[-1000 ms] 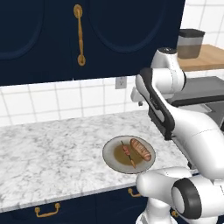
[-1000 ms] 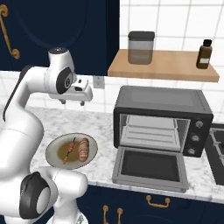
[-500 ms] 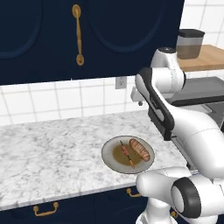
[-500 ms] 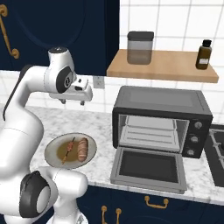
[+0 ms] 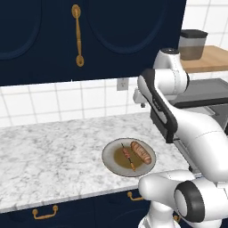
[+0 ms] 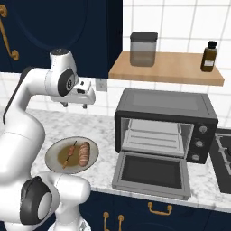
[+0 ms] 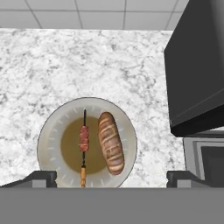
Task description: Pick up the kebab skewer and baguette bread, and place them inside the toaster oven. Close the toaster oven door and start by setting the timer.
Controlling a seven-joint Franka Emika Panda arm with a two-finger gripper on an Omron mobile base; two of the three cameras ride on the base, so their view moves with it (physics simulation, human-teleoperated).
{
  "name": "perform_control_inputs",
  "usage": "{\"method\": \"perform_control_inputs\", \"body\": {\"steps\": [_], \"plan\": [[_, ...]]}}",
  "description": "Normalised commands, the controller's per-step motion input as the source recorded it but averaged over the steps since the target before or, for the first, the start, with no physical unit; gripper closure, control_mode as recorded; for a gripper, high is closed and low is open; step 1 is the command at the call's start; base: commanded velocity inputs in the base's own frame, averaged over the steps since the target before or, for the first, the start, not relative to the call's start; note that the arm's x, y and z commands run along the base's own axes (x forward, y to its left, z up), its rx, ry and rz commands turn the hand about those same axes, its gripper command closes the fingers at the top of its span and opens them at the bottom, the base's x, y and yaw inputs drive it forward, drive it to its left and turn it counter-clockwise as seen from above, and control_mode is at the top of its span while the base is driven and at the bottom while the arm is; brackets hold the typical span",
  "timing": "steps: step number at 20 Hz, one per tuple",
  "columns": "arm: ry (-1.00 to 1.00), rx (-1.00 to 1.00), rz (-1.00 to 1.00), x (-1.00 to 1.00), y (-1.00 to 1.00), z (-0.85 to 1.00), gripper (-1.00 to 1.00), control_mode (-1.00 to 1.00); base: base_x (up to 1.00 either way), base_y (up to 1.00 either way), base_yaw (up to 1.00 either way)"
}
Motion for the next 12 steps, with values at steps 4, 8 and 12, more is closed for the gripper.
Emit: {"method": "perform_control_inputs", "body": {"steps": [4,8,12], "plan": [[0.00,0.00,0.00,0.00,0.00,0.00,-1.00,1.00,0.00,0.00,0.00],[-0.03,0.02,0.00,-0.05,-0.12,-0.07,-1.00,-1.00,0.00,0.00,0.00],[-0.23,0.09,0.00,-0.35,-0.94,-0.30,-1.00,-1.00,0.00,0.00,0.00]]}}
